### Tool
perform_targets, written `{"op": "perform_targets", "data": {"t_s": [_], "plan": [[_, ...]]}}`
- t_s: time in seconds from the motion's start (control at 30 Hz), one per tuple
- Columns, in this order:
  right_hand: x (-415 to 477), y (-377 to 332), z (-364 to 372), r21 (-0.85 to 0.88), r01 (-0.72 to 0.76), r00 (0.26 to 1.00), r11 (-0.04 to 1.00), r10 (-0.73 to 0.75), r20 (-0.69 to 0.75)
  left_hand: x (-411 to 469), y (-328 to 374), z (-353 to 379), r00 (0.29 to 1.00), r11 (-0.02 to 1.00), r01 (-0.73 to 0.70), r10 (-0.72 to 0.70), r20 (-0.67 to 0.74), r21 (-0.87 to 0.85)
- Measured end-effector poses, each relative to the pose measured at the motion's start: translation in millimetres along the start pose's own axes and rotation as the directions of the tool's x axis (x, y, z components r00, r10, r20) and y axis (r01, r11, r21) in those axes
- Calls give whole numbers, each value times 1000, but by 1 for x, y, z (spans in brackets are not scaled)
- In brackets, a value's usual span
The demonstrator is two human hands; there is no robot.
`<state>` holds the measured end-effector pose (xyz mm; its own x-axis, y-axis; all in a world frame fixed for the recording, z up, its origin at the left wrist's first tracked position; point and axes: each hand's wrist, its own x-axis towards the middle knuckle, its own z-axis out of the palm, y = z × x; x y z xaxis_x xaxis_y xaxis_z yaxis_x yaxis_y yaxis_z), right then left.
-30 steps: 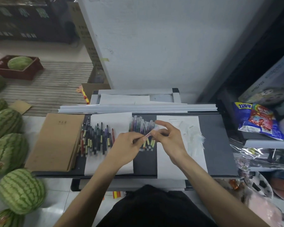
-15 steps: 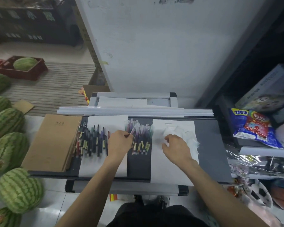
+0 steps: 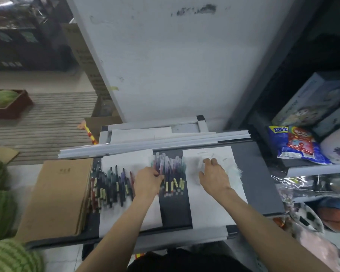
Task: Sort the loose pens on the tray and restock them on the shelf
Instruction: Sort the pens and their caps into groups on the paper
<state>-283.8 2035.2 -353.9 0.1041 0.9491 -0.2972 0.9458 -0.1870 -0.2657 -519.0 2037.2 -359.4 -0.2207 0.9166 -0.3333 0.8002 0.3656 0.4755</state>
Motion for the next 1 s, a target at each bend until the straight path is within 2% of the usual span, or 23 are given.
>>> {"op": "perform_targets", "data": {"t_s": [0.2,0.33,0.5,0.63,0.73,0.8,0.9,1.0], "plan": [[16,-18,-1,-31,1,1000,1000,-2,-12,0,-6,-2,996,996,-84,85,22,-43],[25,-22,1,-95,-18,1000,995,20,18,-6,-12,-8,998,993,-65,67,11,-96],[32,-17,5,-118,-13,1000,993,11,-17,-7,-46,-25,998,999,0,-3,-69,-36],[33,-13,6,-5,-55,998,998,55,-28,-4,-68,-36,995,998,60,-58,-83,28],[26,-17,2,191,-89,995,977,95,-25,-1,-67,-36,993,990,111,-108,-49,81],[16,-21,1,347,-83,994,934,100,-31,2,-66,-34,992,985,126,-123,-26,115],[-6,-28,1,465,-44,997,884,67,-34,1,-62,-31,993,983,117,-118,-4,138],[-26,-34,-1,599,-84,996,797,66,53,1,-59,-33,992,984,125,-127,4,124]]}}
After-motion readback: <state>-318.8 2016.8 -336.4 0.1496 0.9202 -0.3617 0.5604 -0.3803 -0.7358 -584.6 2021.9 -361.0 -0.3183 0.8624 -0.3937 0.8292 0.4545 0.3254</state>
